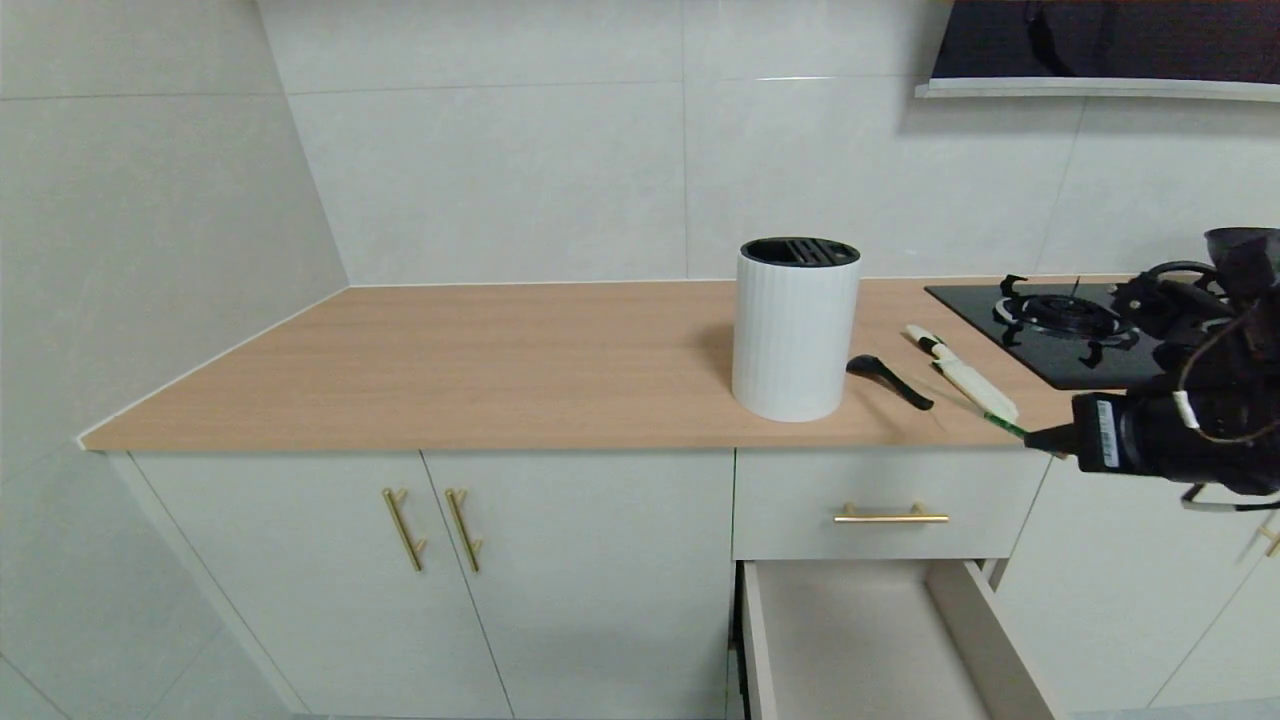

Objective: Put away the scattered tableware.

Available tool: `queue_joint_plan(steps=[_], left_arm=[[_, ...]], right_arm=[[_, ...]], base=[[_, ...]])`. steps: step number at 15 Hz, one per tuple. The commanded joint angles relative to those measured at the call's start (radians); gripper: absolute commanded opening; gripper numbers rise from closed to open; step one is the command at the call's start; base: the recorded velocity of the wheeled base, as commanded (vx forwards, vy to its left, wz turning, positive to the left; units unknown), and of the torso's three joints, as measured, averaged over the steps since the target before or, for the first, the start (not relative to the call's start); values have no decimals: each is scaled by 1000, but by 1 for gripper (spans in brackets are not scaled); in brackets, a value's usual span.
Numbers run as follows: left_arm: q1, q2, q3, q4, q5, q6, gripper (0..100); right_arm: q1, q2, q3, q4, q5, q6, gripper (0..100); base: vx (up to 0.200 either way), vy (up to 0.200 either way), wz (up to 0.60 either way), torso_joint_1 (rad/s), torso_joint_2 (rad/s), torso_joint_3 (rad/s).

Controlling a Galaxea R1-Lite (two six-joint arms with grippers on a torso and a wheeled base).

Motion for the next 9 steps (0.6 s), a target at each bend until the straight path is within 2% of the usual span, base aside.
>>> queue_joint_plan(steps=[1, 4, 9], left_arm=[[0, 0, 0, 0, 1, 0, 100], [0, 0, 0, 0, 1, 0, 100], [0, 0, 0, 0, 1, 0, 100]], right_arm=[[1, -150, -21, 124, 92, -44, 0], [27, -79, -130, 361, 138, -49, 0], [73, 31, -126, 384, 136, -43, 0]], base=[[0, 0, 0, 0, 0, 0], [0, 0, 0, 0, 0, 0], [0, 0, 0, 0, 0, 0]])
